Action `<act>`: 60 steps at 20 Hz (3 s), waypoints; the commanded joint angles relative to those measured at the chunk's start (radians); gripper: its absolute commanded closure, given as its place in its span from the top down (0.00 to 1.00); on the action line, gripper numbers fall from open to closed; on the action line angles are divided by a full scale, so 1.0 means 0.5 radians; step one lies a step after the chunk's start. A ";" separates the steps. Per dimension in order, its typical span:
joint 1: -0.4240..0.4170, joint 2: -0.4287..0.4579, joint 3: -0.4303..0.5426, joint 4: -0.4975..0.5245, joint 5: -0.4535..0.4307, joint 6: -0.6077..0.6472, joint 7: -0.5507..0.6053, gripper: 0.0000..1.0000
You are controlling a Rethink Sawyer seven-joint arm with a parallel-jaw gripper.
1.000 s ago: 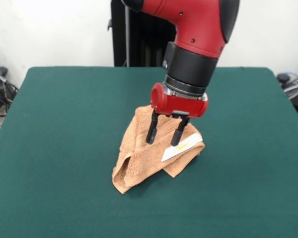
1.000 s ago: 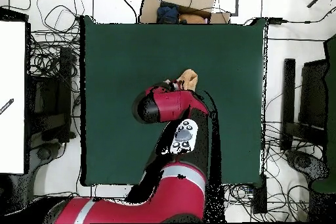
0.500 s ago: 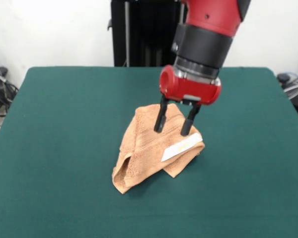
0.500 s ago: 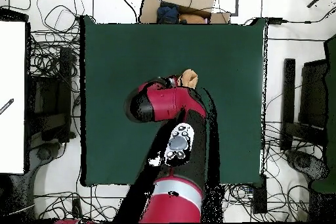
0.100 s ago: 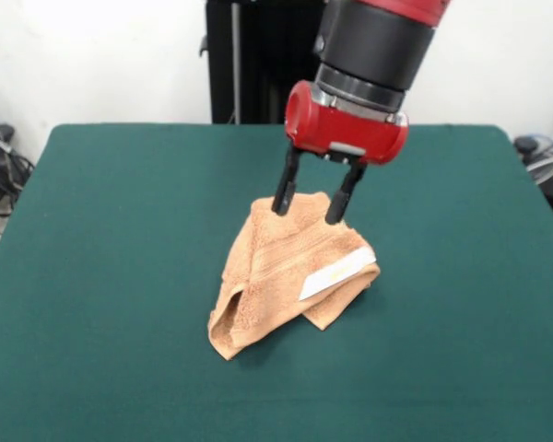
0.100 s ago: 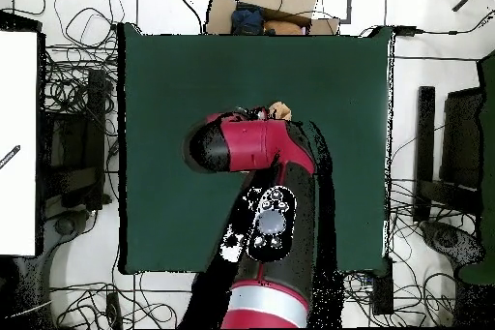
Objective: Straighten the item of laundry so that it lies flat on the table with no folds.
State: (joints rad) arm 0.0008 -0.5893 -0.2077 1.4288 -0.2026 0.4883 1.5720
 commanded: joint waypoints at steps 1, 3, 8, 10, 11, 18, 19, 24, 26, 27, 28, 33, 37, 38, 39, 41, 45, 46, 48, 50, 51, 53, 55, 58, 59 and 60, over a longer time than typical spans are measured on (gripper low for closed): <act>-0.065 0.072 0.258 -0.121 0.112 0.363 0.113 1.00; -0.091 0.062 0.297 -0.092 0.124 0.355 0.094 1.00; -0.185 -0.028 0.413 0.113 0.198 0.274 0.089 1.00; -0.253 -0.143 0.467 0.328 0.237 0.181 0.086 1.00; -0.308 -0.238 0.498 0.489 0.251 0.097 0.080 1.00; -0.587 -0.747 0.658 1.222 0.213 -0.248 0.068 1.00; -0.567 -0.752 0.638 1.224 0.191 -0.252 0.102 1.00; -0.354 -0.560 0.458 1.044 0.118 -0.288 0.313 1.00; -0.318 -0.454 0.440 0.958 0.146 -0.291 0.349 1.00; -0.290 -0.407 0.416 0.891 0.149 -0.239 0.350 1.00; -0.276 -0.370 0.411 0.832 0.166 -0.184 0.350 1.00; -0.334 -0.397 0.496 0.661 0.240 0.123 0.194 1.00; -0.269 -0.467 0.482 0.569 0.257 0.329 0.213 1.00; -0.250 -0.487 0.478 0.555 0.255 0.370 0.220 1.00; -0.239 -0.499 0.478 0.543 0.254 0.407 0.226 1.00; -0.232 -0.509 0.481 0.515 0.261 0.459 0.246 1.00; -0.257 -0.514 0.472 0.530 0.249 0.457 0.246 1.00; -0.266 -0.561 0.475 0.600 0.267 0.433 0.250 1.00; -0.252 -0.662 0.471 0.709 0.300 0.412 0.271 1.00; -0.223 -0.698 0.476 0.744 0.314 0.386 0.291 1.00; -0.202 -0.680 0.481 0.740 0.324 0.369 0.322 1.00; -0.149 -0.621 0.479 0.704 0.337 0.386 0.390 1.00; -0.114 -0.562 0.479 0.674 0.335 0.389 0.417 1.00; -0.123 -0.512 0.479 0.668 0.343 0.412 0.388 1.00; -0.130 -0.510 0.479 0.663 0.342 0.437 0.362 1.00; -0.123 -0.509 0.467 0.650 0.327 0.465 0.343 1.00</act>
State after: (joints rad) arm -0.0709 -0.8901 -0.0102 1.7144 -0.0632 0.6607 1.5720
